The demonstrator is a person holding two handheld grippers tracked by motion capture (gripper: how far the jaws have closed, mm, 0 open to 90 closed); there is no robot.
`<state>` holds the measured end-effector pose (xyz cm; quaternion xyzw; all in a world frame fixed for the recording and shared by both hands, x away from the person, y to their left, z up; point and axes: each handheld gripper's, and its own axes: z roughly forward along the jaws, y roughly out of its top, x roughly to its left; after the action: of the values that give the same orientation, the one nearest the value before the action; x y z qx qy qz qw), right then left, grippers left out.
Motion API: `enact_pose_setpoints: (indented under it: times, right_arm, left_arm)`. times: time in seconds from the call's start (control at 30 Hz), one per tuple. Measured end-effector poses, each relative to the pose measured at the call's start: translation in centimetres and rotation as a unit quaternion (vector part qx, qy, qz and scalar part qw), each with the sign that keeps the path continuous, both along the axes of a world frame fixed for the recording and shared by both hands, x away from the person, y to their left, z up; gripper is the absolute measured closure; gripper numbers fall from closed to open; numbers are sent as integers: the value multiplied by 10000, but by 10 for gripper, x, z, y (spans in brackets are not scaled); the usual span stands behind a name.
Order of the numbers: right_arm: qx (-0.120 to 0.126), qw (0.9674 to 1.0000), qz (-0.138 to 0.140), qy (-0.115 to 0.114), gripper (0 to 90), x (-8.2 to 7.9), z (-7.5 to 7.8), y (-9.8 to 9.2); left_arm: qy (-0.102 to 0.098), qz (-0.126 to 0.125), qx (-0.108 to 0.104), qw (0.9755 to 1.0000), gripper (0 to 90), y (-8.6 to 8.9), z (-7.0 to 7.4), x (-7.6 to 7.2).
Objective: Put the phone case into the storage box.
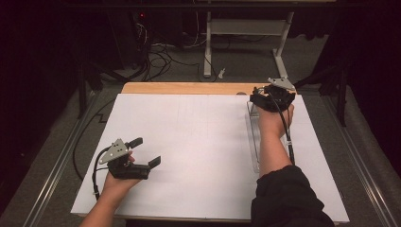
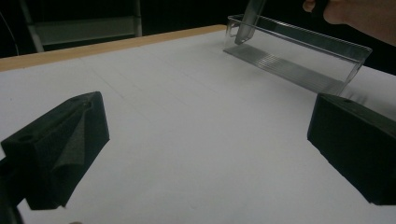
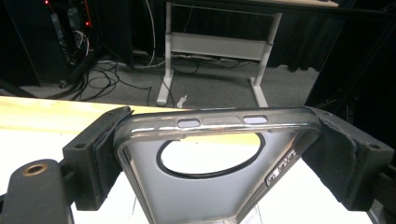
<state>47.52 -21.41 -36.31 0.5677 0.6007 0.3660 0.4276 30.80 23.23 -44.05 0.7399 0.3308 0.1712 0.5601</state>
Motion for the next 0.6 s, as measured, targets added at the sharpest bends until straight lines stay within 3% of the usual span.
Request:
enact_pose_setpoints:
  times: [0.6]
  right_arm:
    - [40,9996,-181,229,134,15,-5,3]
  left_arm:
    - [9,3,-11,10000,2,0,0,0]
